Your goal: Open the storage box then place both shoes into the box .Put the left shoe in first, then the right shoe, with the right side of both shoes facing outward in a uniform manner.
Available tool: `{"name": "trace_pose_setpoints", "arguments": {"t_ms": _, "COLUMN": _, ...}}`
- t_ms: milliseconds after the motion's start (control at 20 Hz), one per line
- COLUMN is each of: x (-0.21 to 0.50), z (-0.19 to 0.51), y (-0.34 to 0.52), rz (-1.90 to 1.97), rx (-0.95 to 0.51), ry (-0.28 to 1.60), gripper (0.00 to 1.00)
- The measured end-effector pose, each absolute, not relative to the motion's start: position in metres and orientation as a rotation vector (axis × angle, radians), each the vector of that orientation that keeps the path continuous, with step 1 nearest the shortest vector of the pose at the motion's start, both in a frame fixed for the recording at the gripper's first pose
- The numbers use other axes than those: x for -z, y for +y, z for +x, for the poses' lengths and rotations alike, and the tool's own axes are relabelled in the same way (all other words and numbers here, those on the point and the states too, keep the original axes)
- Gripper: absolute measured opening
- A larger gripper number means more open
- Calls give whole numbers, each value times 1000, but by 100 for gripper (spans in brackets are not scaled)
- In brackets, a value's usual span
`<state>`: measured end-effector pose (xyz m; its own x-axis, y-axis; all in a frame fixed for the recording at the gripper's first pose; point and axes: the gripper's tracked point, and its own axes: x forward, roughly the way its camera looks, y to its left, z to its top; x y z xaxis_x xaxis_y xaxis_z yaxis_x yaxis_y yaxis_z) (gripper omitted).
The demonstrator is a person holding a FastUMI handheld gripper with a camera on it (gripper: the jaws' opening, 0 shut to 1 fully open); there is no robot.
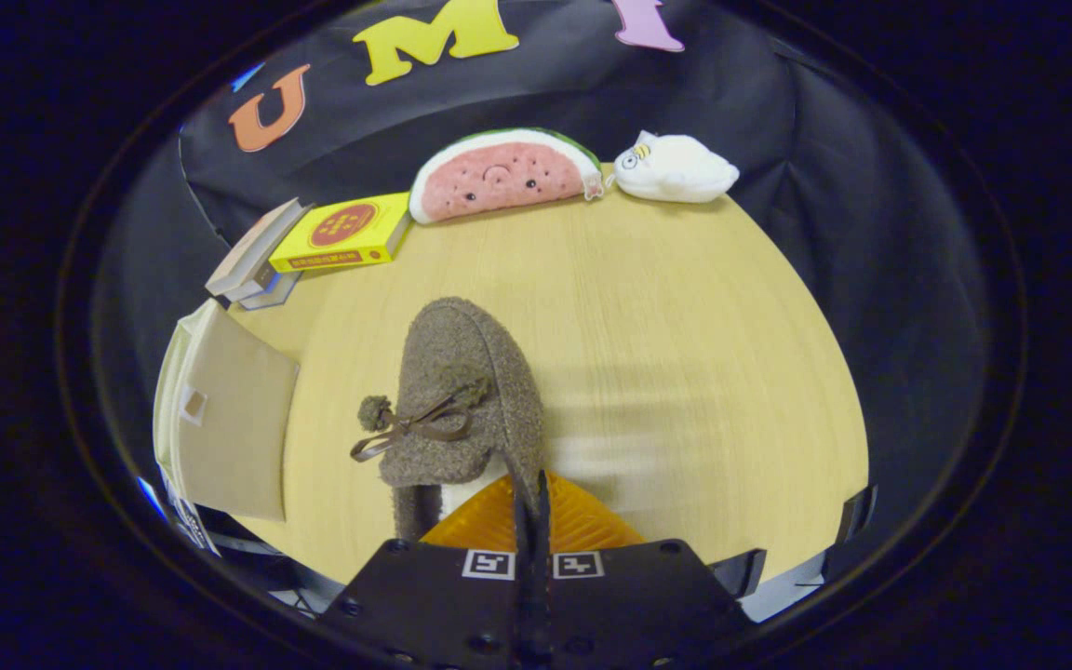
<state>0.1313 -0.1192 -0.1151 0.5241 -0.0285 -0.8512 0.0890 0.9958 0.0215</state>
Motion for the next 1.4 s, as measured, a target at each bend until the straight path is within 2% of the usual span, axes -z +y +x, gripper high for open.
{"name": "trace_pose_setpoints", "arguments": {"t_ms": 350, "x": 24, "z": 120, "y": -26, "rz": 76, "rx": 33, "ry": 885, "gripper": 0}}
{"name": "trace_pose_setpoints", "arguments": {"t_ms": 600, "x": -2, "z": 119, "y": 64, "rz": 63, "rx": -32, "ry": 845, "gripper": 0}}
{"name": "trace_pose_setpoints", "arguments": {"t_ms": 1150, "x": 51, "z": 134, "y": 245, "rz": 146, "rx": -156, "ry": 909, "gripper": 0}}
{"name": "trace_pose_setpoints", "arguments": {"t_ms": 1400, "x": 92, "z": 139, "y": 252, "rz": 169, "rx": -31, "ry": 897, "gripper": 0}}
